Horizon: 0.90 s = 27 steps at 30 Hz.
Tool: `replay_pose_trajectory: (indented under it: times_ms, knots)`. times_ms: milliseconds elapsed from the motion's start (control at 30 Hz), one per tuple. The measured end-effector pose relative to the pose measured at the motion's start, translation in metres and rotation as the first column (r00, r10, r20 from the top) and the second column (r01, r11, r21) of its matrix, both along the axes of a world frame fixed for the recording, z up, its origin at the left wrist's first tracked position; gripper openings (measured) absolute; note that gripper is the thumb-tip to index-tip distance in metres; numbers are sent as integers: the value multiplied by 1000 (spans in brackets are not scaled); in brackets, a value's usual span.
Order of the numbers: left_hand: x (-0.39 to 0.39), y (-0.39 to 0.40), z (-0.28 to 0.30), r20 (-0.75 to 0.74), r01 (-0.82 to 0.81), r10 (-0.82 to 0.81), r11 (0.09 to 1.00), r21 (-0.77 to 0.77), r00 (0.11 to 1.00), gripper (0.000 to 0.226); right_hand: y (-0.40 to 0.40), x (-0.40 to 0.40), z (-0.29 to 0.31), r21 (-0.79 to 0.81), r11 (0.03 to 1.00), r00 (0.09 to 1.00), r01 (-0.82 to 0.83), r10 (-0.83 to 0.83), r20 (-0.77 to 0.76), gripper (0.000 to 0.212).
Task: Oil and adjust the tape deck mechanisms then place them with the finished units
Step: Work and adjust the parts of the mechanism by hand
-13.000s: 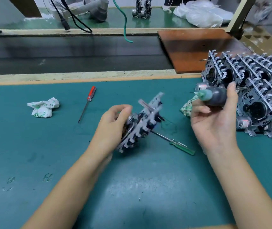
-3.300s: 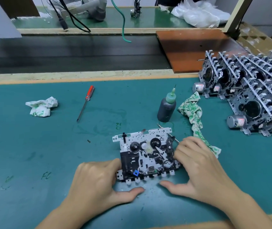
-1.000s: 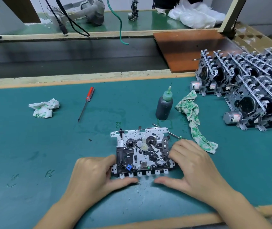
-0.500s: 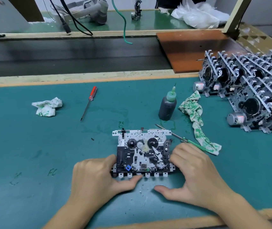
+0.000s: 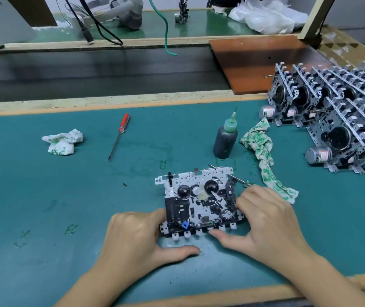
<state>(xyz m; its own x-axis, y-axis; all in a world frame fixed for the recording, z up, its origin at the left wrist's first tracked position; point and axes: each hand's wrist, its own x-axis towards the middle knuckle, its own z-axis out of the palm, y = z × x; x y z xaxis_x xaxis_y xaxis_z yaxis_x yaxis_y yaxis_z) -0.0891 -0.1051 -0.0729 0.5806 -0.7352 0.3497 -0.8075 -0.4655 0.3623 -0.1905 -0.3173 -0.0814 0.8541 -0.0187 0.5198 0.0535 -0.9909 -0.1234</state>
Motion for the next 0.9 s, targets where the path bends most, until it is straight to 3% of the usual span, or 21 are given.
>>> replay_pose_trajectory:
  times_ms: [233,533,667,767,833,900]
  knots:
    - [4,6,0,-13,11,-11,999,40,1000,55,-7,-2,3,-27,997,995,-72,70,-69,55]
    - [5,3,0,267,-37,25,999,40,963,63,-11,-3,6,57,989,983,-139,145,-116,57]
    - [8,5,5,143,67,-73,997,46,987,65,-10,-2,3,5,994,990,-109,109,-89,54]
    - [5,3,9,42,56,-57,998,24,997,67,-8,-1,7,21,995,988,-97,99,-115,53]
    - [4,3,12,-22,19,-19,1000,-4,1000,72,-7,-1,14,132,984,978,-121,141,-156,50]
    - [3,4,17,-136,-38,22,993,-116,990,72,-4,-2,22,346,925,960,-155,223,-167,47]
